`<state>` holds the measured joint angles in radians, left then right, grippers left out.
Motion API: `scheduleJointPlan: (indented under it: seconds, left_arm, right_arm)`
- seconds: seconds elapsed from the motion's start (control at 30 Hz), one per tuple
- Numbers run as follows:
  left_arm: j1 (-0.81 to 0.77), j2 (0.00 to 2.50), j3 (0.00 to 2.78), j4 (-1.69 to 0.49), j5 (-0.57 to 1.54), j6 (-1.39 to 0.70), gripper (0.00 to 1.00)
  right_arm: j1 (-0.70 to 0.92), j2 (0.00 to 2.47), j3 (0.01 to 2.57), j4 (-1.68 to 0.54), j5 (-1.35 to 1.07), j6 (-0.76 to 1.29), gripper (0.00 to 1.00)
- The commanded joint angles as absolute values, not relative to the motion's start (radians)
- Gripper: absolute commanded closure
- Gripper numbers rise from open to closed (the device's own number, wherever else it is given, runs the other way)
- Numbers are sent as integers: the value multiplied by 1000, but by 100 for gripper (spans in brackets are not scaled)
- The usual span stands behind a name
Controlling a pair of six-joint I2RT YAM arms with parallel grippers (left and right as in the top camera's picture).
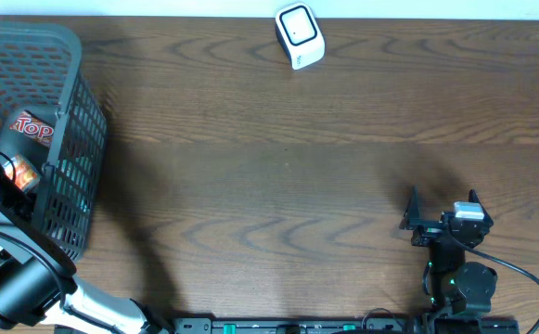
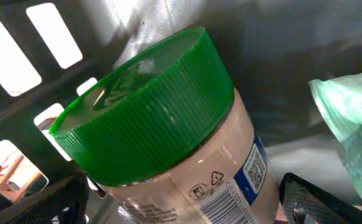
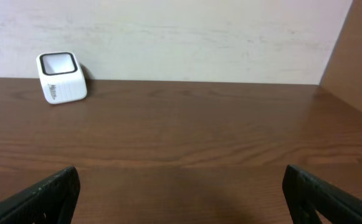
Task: Scan the item barcode
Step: 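Reach the left gripper into the basket toward the green-lidded jar, then grasp the green-lidded jar with the left gripper and lift it out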
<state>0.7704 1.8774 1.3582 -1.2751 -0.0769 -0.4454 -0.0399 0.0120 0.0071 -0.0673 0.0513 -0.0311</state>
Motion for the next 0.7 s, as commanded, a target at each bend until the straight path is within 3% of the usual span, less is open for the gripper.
scheduleJointPlan:
  seconds: [0.0,0.37,0.57,0.67]
  left_arm:
    - [776,1855,1352,-1270,-90,-498,2]
    - [776,1856,1261,-1137,-90,-676,1]
    - [776,1855,1259,-1103,-125,-683,27]
    - [776,1855,1261,-1097,-173,-682,30]
  right_arm:
    - [-34,6,6,-71,50,-39,1]
    - [-34,6,6,-71,51,-39,1]
    - [-34,6,6,-71,51,-39,1]
    - [-34,6,6,-71,51,-39,1]
